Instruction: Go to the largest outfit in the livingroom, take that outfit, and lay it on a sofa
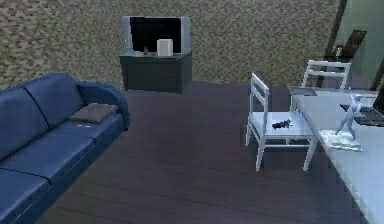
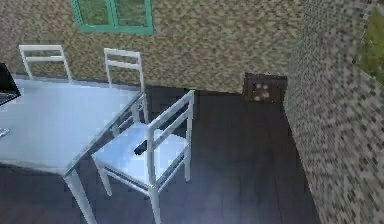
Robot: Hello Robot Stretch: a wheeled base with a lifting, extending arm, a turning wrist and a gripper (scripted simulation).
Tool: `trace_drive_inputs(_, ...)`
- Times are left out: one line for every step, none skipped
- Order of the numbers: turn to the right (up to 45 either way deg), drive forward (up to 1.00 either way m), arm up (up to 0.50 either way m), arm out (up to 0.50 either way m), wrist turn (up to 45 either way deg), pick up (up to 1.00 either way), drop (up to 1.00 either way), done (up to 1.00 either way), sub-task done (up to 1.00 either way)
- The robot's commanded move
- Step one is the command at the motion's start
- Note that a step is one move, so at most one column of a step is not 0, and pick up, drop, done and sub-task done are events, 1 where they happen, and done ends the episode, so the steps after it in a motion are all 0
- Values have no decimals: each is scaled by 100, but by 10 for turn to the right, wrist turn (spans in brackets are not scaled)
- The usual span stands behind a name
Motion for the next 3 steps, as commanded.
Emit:
trace_drive_inputs(0, 100, 0, 0, 0, 0, 0, 0, 0)
trace_drive_inputs(-60, 0, 0, 0, 0, 0, 0, 0, 0)
trace_drive_inputs(0, 70, 0, 0, 0, 0, 0, 0, 0)
